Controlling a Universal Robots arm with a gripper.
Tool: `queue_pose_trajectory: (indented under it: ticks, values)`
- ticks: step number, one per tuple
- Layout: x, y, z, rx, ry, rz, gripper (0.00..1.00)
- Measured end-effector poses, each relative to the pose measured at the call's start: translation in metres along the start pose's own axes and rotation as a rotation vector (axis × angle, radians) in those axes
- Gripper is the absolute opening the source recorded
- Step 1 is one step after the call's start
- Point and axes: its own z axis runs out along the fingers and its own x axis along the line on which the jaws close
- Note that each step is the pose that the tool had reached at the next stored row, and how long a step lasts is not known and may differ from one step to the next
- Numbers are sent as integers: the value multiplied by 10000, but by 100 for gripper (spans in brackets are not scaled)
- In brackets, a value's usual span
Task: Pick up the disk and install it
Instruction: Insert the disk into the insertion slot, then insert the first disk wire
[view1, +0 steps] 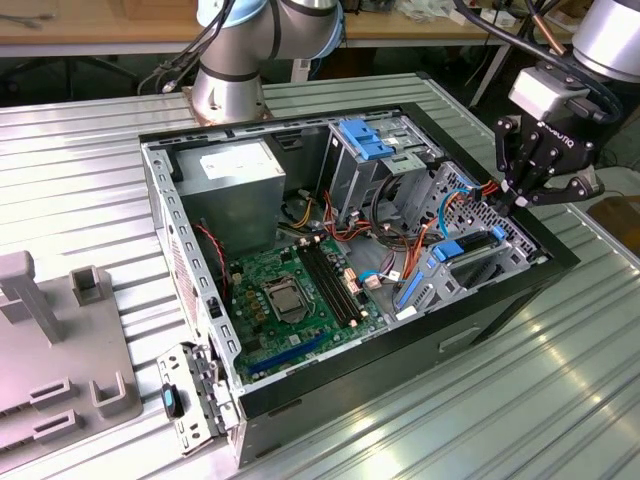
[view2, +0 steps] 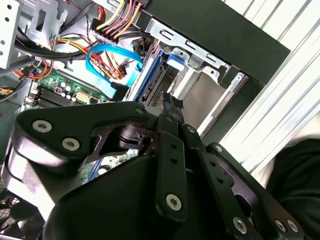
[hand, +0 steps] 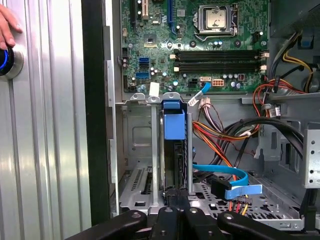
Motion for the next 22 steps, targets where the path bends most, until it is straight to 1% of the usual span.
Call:
queue_pose_trajectory:
  ticks: [6,7,8,9,10,11,12,15,17,19,22]
  values:
    - [-3,-4,0,0,1,-3,11]
    - [-3,-11,0,2,-2,-76,11]
    - [-3,-13,1,18,-28,-522,11]
    - [-19,-108,6,41,-65,-1165,11]
    - [-76,-256,13,53,-86,-1521,24]
    - [-132,-318,14,65,-105,-1868,38]
    - [-154,-332,14,67,-106,-1905,38]
    - [-227,-346,13,68,-105,-1931,38]
    - [-318,-358,12,69,-110,-1995,38]
    - [-328,-360,12,75,-117,-2144,38]
    - [-330,-364,18,91,-144,-2623,38]
